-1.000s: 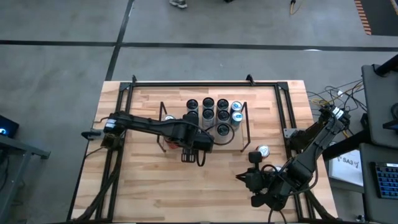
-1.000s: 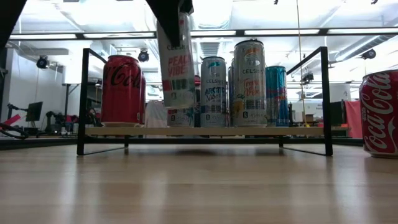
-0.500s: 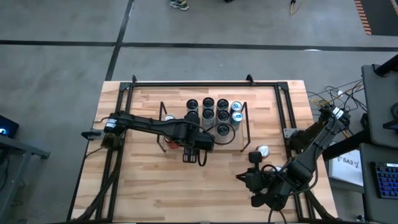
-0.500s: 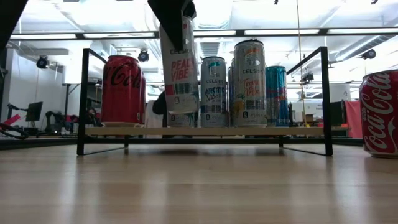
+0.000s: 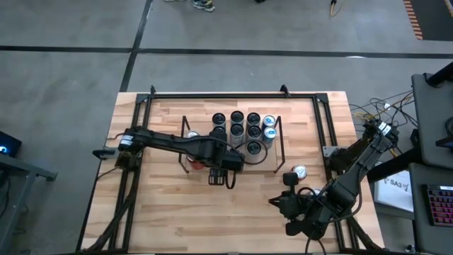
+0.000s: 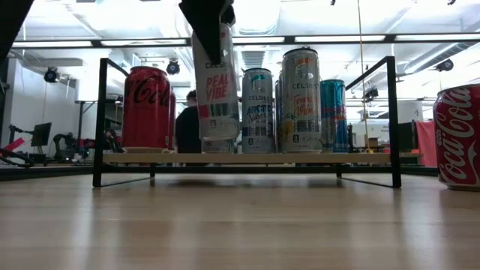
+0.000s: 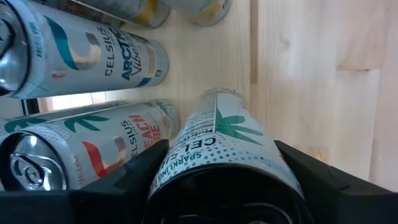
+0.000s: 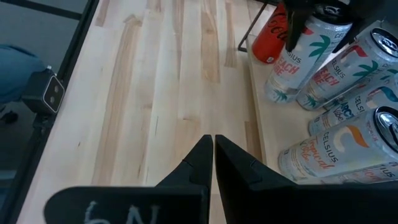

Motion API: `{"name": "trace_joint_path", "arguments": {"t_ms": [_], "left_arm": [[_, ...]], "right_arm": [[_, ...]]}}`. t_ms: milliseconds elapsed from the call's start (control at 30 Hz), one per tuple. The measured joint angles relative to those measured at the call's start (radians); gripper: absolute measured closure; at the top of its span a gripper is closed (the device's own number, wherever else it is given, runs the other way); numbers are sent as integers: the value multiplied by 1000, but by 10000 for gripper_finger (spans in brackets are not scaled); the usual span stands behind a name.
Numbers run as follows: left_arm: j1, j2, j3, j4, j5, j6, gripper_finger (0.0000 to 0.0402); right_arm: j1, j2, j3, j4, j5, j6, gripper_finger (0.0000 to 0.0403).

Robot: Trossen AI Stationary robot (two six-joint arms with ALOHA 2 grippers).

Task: Place canned beverage on shelf
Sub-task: Put the white and pink soda can on the shelf aligned with the other white and pink soda can

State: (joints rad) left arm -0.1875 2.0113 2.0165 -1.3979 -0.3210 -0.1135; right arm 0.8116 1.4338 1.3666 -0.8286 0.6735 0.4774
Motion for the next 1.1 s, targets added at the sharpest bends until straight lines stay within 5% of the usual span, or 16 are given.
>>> {"name": "trace_joint_path", "arguments": {"t_ms": [1100], "left_arm": [[2,0,-48,27,0,-19,153]], "right_arm": [[0,0,0,1,0,23,394]]}}
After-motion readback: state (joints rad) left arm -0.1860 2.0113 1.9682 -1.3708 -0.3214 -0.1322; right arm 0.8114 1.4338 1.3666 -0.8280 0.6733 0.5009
